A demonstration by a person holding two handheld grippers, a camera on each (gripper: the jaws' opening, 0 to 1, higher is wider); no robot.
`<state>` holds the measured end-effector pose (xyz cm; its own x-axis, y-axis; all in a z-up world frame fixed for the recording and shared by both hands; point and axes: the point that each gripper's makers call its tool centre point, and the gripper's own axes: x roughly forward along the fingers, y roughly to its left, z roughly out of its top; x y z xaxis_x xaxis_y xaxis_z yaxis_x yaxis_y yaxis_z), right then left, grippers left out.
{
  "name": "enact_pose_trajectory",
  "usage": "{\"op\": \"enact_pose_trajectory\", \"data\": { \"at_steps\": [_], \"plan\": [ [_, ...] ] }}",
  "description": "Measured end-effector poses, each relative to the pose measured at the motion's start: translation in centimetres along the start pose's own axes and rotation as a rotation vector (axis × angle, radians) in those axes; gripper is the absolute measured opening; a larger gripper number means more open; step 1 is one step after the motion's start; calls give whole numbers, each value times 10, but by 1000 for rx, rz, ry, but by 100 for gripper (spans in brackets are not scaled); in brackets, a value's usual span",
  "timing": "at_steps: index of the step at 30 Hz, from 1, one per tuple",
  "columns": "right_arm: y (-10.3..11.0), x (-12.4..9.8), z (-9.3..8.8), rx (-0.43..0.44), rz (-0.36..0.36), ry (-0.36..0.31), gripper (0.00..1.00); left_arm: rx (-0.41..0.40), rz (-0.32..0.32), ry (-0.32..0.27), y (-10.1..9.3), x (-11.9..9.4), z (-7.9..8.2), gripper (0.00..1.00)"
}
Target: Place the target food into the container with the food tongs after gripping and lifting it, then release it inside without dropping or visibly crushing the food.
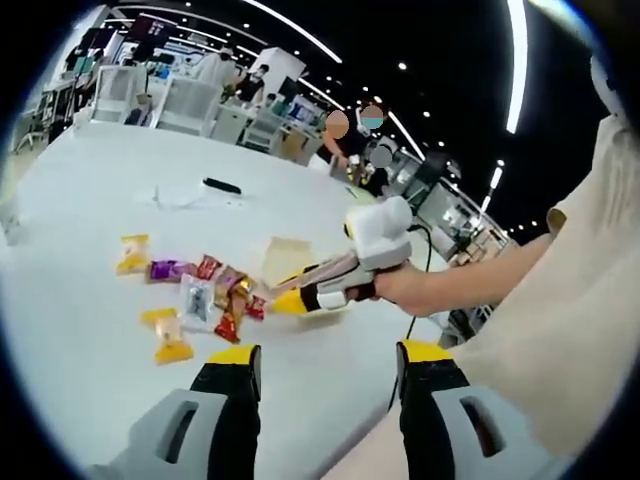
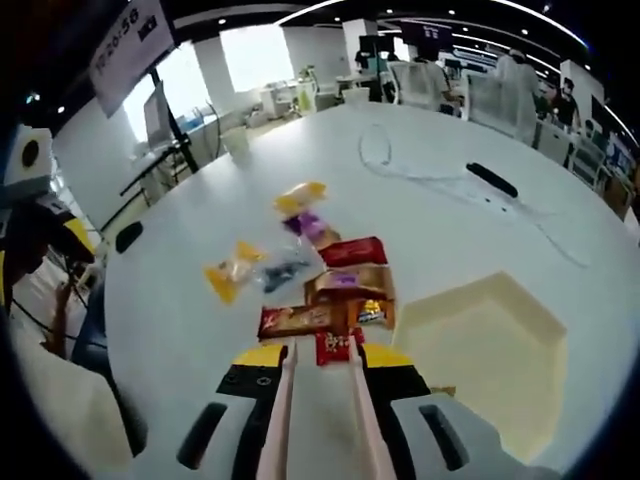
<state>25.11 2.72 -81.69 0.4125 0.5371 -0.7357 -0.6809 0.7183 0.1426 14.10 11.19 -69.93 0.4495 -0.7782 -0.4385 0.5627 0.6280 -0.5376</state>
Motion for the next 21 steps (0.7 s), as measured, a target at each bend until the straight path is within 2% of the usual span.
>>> {"op": "enact_pose_trajectory", "data": {
  "at_steps": [5, 11, 21],
  "plan": [
    [-3, 1, 1, -8, -8, 12, 27, 6, 15, -7, 6, 0, 3, 60],
    [-7, -1, 5, -9, -14, 11, 28, 0, 66, -25, 17, -2, 5, 72],
    [-8, 1, 5, -19, -14, 20, 28, -23, 81, -42, 21, -4, 5, 76]
  ]
}}
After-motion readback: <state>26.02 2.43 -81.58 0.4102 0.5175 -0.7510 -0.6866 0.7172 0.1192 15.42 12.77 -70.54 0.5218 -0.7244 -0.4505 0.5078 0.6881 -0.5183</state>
